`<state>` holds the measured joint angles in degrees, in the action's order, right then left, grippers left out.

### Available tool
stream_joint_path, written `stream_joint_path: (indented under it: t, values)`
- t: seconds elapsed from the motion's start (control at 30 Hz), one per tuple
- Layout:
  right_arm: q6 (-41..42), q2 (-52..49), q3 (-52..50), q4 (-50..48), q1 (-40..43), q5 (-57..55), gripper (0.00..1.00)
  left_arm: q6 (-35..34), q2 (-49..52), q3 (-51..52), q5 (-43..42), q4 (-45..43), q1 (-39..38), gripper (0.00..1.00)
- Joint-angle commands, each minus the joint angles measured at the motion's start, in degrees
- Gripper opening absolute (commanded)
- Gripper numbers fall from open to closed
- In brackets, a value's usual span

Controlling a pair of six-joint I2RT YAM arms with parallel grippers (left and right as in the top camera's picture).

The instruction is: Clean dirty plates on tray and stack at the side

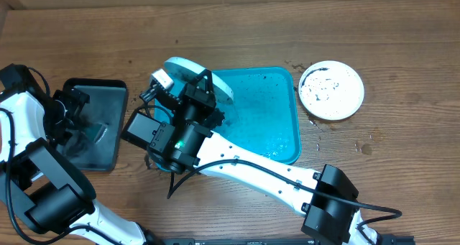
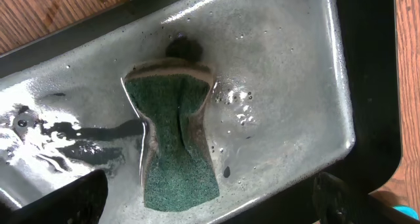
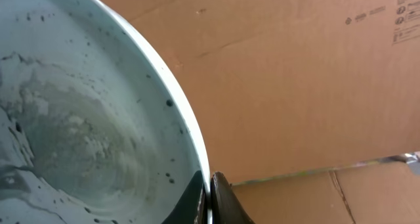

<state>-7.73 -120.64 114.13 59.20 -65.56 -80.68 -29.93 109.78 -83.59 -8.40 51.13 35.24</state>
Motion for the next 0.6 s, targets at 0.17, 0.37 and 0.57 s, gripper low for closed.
stream_joint_path:
  t: [0.17,0.37,0.57]
  values:
    - [0.1,1.7,1.9,1.4,2.3,12.6,0.04,-0.5,0.4,0.7,-0.6,-0.2,0.0,1.0]
    - [-3.7,1.7,1.9,1.2,2.9,21.1,0.04,-0.5,0.4,0.7,-0.6,-0.2,0.0,1.0]
    - [6.6,1.7,1.9,1.4,3.6,13.5,0.04,-0.5,0.4,0.7,-0.6,-0.2,0.0,1.0]
